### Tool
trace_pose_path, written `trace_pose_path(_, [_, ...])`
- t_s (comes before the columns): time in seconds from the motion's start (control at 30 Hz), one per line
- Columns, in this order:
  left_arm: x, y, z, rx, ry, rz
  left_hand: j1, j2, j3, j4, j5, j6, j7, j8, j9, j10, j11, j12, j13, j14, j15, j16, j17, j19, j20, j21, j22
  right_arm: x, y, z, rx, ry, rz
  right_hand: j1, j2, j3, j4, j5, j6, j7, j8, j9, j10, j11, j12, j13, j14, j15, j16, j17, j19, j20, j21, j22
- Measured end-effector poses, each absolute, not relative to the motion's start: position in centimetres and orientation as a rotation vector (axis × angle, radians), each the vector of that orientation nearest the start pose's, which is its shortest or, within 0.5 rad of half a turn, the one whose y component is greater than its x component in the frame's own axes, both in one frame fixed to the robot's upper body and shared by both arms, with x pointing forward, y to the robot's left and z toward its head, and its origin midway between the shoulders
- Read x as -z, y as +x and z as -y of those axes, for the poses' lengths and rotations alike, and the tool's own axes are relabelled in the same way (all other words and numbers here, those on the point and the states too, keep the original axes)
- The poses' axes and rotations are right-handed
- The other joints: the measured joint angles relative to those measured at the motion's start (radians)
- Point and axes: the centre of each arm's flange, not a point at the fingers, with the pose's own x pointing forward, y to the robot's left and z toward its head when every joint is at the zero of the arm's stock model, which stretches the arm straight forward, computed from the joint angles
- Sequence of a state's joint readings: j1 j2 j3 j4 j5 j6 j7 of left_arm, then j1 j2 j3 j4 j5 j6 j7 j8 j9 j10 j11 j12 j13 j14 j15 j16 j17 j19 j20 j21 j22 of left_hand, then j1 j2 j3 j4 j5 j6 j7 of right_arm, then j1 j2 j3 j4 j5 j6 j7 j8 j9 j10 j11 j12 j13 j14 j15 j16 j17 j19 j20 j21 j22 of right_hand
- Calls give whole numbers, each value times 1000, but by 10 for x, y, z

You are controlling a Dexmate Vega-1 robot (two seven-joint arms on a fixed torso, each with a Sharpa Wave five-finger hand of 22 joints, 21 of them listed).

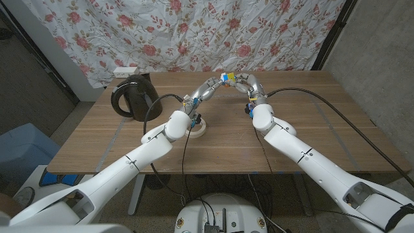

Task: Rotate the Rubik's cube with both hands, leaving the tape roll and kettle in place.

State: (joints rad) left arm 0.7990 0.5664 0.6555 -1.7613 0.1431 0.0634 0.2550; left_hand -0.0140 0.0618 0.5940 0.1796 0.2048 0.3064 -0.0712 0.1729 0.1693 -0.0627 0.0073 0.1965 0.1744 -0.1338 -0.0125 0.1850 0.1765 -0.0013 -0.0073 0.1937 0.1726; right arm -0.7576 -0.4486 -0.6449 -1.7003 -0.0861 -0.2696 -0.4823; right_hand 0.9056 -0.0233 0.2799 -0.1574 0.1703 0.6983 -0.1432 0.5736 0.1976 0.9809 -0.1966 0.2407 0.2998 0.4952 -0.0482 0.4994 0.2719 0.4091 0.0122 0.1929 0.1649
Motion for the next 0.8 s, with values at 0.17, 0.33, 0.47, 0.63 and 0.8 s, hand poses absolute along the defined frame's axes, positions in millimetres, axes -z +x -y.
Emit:
trace_pose_path(0.17, [-10, 577, -115, 166, 766, 796, 0, 0, 0, 0, 0, -5, -2, 4, 2, 0, 0, 0, 0, 0, 0, 0, 0, 0, 0, 0, 0, -27, 604, 130, 119, -590, 680, 0, 0, -3, 3, 0, 0, 0, 0, -1, 0, 0, 1, -1, 0, 0, 0, 0, 0, 0, 0, 0])
trace_pose_path(0.33, [-9, 577, -115, 164, 767, 795, 0, 0, 0, 0, 0, -7, 0, 5, 2, 0, 0, 0, 0, 0, 0, 0, 0, 0, 0, 0, 0, -26, 604, 130, 114, -567, 671, -3, 3, -4, 4, 0, 2, 2, 0, 0, 0, 0, 1, 1, 0, 0, 0, 0, 3, -4, 0, 0])
trace_pose_path(0.47, [-9, 576, -115, 163, 768, 794, 0, 0, 0, 0, 0, -7, 0, 5, 2, 0, 0, 0, 0, 0, 0, 0, 0, 0, 0, 0, 0, -27, 604, 131, 111, -554, 666, -4, 4, -4, 4, 0, 4, 4, 0, 0, 0, 0, 1, 4, 0, 0, 0, 0, 3, -3, 0, 0])
trace_pose_path(0.63, [-8, 576, -116, 162, 769, 794, 0, 0, 0, 0, 0, -7, 0, 5, 2, 0, 0, 0, 0, 0, 0, 0, 0, 0, 0, 0, 0, -27, 604, 131, 108, -534, 659, -4, 4, -4, 4, 0, 4, 4, 0, 0, 0, 0, 1, 6, 0, 0, 0, 0, 3, -3, 0, 0])
trace_pose_path(0.8, [-8, 575, -116, 161, 770, 795, 5, 6, 2, -2, 0, -7, 0, 5, 2, 0, 0, 0, 0, 0, 0, 0, 0, 0, 0, 0, 0, -27, 605, 132, 108, -526, 656, -4, 4, -4, 4, -1, 4, 4, -1, 0, 0, 0, 0, 6, 0, 0, 4, 0, 3, -3, 0, 0])
